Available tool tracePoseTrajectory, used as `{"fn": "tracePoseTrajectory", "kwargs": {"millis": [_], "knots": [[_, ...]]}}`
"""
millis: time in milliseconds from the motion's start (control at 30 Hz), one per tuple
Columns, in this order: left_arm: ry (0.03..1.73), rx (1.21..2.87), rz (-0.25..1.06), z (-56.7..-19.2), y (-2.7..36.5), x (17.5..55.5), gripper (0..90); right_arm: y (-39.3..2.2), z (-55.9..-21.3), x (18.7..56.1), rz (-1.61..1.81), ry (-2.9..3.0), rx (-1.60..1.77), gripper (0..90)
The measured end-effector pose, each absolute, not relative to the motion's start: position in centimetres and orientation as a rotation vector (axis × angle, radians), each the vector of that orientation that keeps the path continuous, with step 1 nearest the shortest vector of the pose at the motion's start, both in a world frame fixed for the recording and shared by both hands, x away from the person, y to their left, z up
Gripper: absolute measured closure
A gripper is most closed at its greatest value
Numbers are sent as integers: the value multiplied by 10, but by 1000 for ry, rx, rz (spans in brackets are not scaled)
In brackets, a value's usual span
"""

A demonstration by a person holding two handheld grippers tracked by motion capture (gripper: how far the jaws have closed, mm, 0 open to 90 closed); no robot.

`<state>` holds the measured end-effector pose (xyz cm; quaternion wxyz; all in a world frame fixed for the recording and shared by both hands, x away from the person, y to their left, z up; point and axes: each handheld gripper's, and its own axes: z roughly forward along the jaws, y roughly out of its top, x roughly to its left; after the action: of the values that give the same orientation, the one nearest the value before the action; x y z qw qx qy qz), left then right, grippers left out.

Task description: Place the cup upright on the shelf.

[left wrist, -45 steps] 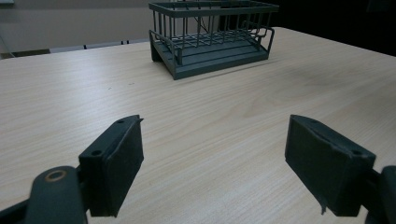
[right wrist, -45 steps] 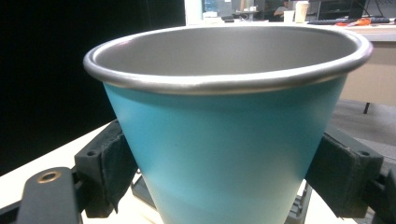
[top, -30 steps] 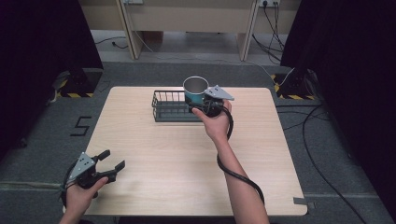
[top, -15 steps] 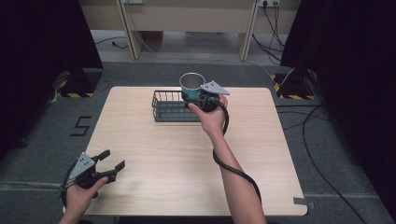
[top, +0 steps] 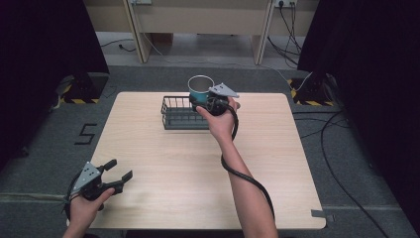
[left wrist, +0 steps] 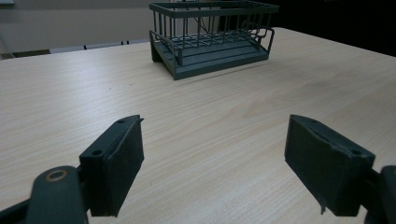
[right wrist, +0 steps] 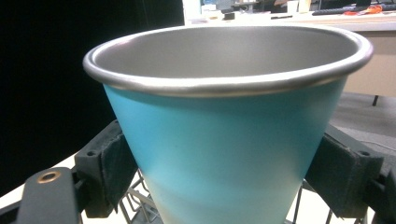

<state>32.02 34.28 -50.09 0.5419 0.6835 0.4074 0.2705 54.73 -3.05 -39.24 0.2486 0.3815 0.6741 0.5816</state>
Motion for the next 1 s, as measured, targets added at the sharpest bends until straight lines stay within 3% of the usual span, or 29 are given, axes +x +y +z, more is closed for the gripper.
{"fn": "tracePoseTrajectory", "kwargs": {"millis": [1000], "knots": [[969, 1614, 639, -501, 344, 320, 191, -11, -401, 576, 1539, 1839, 1128, 178]]}}
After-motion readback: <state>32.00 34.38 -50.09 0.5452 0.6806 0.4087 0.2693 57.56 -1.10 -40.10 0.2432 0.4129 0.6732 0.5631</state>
